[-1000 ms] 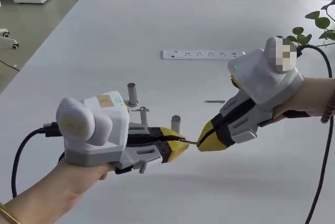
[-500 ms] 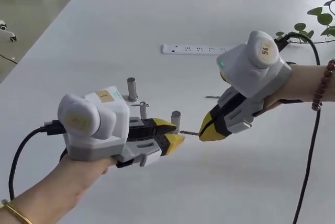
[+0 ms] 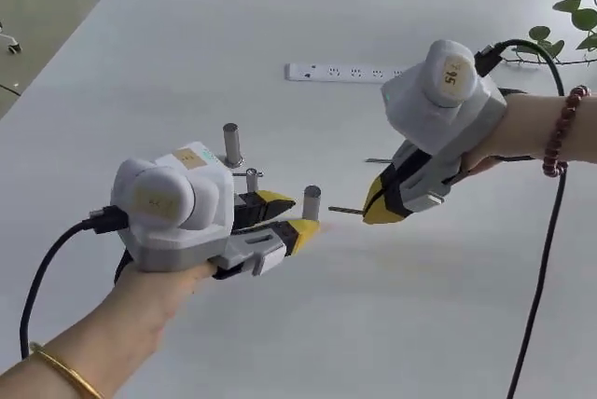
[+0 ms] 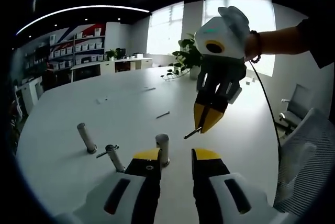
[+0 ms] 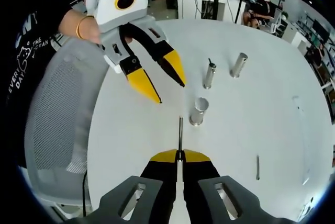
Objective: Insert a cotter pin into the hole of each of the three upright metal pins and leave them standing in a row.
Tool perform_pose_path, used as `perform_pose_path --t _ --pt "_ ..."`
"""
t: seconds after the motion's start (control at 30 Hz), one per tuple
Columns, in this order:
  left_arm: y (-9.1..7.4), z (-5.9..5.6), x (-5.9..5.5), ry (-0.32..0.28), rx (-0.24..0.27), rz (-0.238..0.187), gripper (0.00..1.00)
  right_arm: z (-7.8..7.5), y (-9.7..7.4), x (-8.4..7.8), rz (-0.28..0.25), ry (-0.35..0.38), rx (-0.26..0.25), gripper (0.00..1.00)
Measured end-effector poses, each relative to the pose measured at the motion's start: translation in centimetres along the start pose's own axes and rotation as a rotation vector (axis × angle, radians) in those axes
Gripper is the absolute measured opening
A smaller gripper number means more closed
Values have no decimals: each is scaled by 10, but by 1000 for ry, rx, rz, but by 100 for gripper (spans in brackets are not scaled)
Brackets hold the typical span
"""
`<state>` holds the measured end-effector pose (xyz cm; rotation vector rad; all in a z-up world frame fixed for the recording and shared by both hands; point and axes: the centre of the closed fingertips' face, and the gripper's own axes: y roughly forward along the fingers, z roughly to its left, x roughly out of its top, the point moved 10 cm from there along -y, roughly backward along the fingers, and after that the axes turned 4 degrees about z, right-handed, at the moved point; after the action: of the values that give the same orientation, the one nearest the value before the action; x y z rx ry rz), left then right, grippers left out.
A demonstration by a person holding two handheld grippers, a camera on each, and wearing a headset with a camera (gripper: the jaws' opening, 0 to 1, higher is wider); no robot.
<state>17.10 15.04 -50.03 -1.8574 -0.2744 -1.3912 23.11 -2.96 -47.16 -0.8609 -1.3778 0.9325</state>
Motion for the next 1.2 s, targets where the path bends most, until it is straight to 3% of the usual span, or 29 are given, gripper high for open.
perform_pose_path --t 0.53,1.2 --pt "28 13 -9 -61 60 44 21 -25 9 -1 44 2 4 0" --pt "48 17 -19 -22 78 89 17 -29 10 11 50 -25 11 0"
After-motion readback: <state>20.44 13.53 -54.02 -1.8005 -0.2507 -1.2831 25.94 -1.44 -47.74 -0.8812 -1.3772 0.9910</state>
